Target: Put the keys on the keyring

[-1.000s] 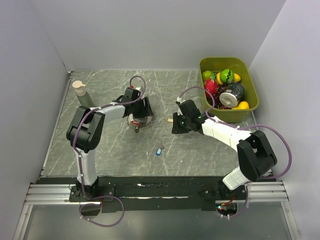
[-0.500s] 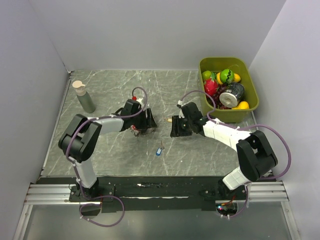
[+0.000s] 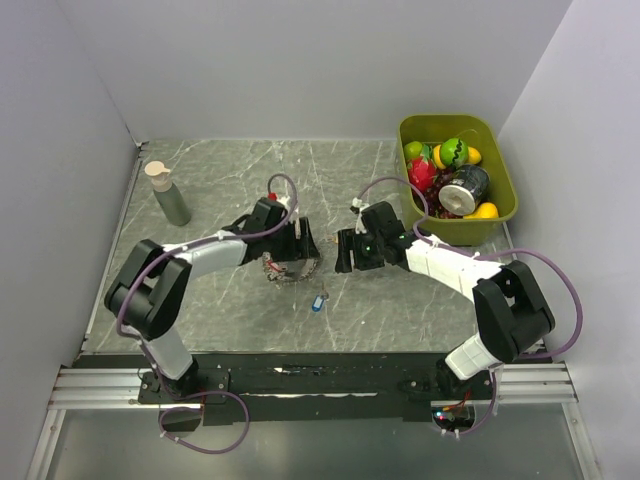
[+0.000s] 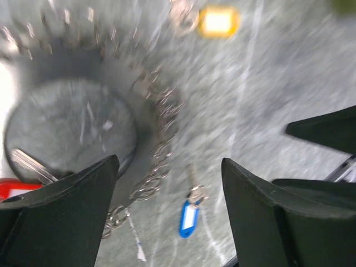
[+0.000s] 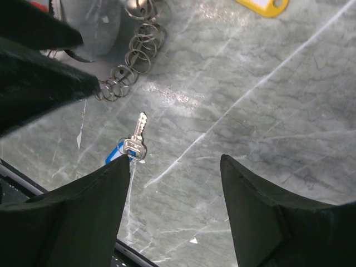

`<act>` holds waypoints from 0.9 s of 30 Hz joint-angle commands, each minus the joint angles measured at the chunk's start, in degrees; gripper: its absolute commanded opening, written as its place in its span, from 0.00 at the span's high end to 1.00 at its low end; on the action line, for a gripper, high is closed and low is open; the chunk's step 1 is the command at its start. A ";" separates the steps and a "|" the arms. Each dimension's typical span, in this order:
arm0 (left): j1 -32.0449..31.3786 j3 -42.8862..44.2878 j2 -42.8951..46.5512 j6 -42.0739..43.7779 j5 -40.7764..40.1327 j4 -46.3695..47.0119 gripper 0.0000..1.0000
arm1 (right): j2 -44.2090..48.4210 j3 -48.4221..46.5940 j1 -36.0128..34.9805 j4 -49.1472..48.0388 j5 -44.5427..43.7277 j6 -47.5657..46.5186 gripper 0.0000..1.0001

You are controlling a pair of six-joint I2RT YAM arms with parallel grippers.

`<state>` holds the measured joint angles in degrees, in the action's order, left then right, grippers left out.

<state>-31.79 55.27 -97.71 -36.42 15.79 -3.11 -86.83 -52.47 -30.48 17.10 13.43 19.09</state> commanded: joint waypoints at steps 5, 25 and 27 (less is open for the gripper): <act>7.78 0.38 13.32 -3.30 0.37 -0.85 0.16 | 0.35 -3.43 -0.72 -1.63 1.07 -4.94 0.23; 23.18 -15.98 10.88 -11.83 16.20 6.81 0.27 | -20.39 -20.39 -2.66 -0.23 5.64 -2.22 0.47; 23.00 -15.89 8.95 -11.65 16.11 6.72 0.28 | -21.80 -21.53 -2.66 -0.05 5.99 -1.60 0.49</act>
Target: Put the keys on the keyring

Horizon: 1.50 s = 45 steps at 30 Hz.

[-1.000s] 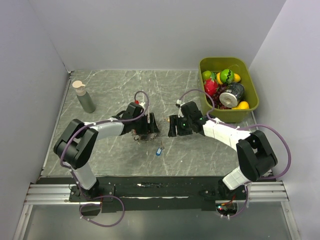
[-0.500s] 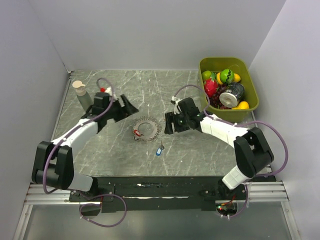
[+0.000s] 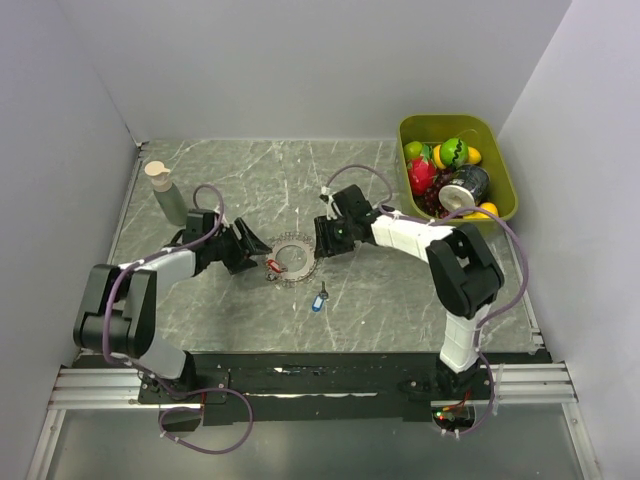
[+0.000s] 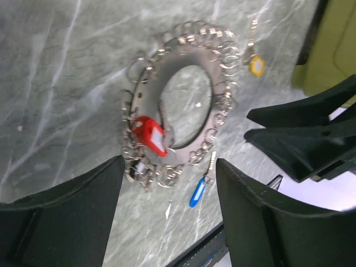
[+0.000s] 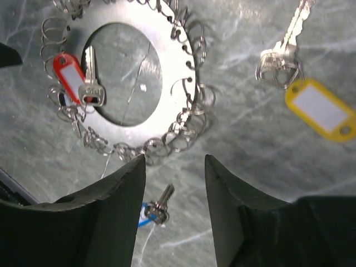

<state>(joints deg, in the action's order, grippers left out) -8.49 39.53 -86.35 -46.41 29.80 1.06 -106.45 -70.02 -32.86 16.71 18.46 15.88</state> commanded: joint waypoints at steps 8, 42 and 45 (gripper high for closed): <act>-2.49 1.60 -8.83 -2.10 1.66 4.39 0.36 | -5.61 -3.37 -0.89 -0.10 4.04 3.19 0.61; -12.23 10.57 3.03 13.54 -18.09 -14.94 0.34 | 3.10 -1.70 -3.52 -0.36 3.69 4.07 0.33; -16.63 11.36 2.15 14.77 -23.80 -16.44 0.34 | 3.27 -1.70 -3.44 -0.62 3.16 4.77 0.31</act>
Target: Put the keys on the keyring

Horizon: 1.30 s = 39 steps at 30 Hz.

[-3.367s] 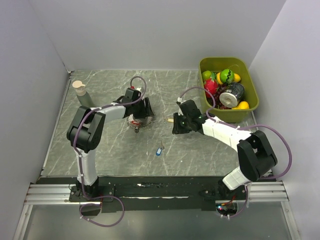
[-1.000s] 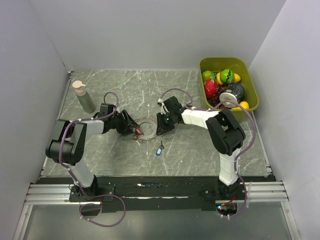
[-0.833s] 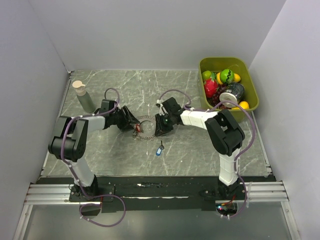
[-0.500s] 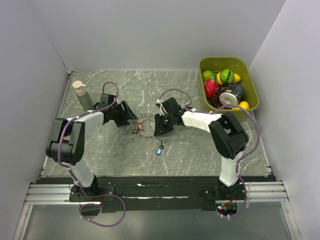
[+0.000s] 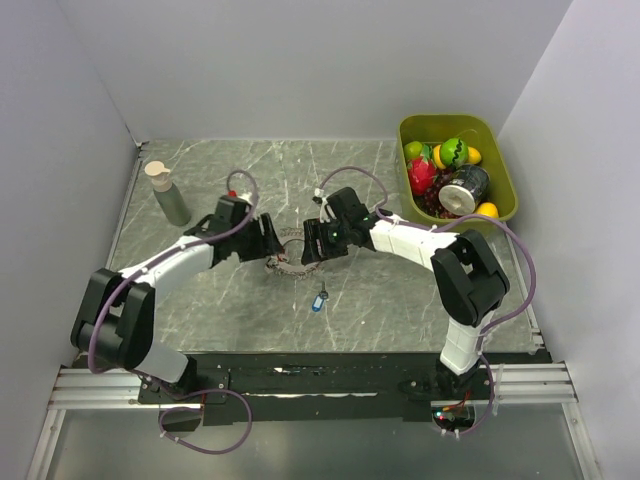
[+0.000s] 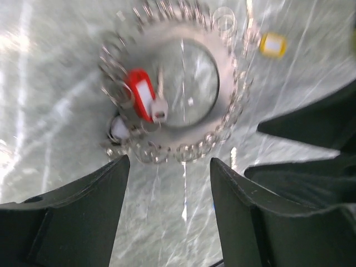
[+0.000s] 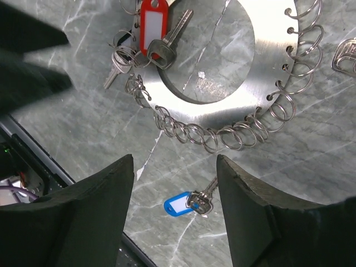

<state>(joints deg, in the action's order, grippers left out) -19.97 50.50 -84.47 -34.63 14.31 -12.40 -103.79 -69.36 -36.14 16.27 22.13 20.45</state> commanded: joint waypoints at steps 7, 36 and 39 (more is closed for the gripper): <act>-10.26 3.98 -3.95 4.22 -14.13 -4.91 0.40 | 1.74 0.62 2.04 -1.77 0.46 3.02 0.33; -15.10 8.47 -13.88 6.16 -23.36 -6.67 0.81 | 2.80 5.03 4.32 -3.44 1.34 3.28 0.37; -15.10 8.82 -14.32 6.16 -23.88 -7.11 0.99 | 2.71 4.94 4.24 -3.44 1.34 3.20 0.37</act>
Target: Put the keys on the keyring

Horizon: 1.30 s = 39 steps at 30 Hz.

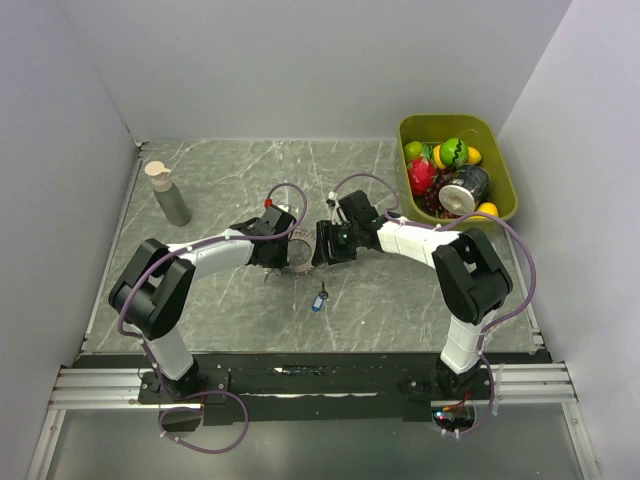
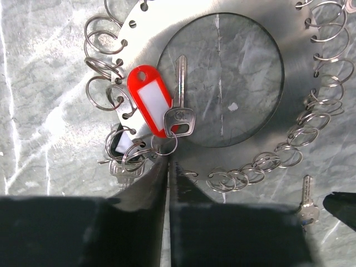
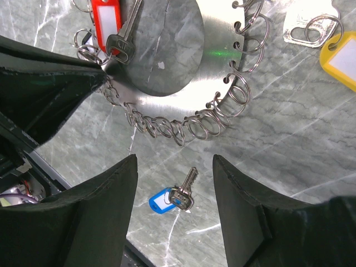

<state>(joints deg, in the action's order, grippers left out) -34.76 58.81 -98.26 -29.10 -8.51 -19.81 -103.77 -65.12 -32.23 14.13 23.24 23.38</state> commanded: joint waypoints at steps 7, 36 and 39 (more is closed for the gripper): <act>-0.30 0.08 1.49 0.10 -1.07 0.39 0.99 | 3.57 0.52 0.32 -0.77 -0.04 -0.26 0.37; 10.94 -14.15 11.86 -6.22 32.40 22.09 0.51 | -0.02 -4.14 -6.09 -4.37 7.34 2.37 0.55; 13.05 -16.35 12.47 -6.93 36.45 24.73 0.52 | -1.78 -4.57 -6.27 -5.69 7.87 4.56 0.57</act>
<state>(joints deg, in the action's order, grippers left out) -23.73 44.51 -88.64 -33.74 18.68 -1.93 -102.78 -67.20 -38.09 11.88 29.02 24.69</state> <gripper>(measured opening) 0.491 0.446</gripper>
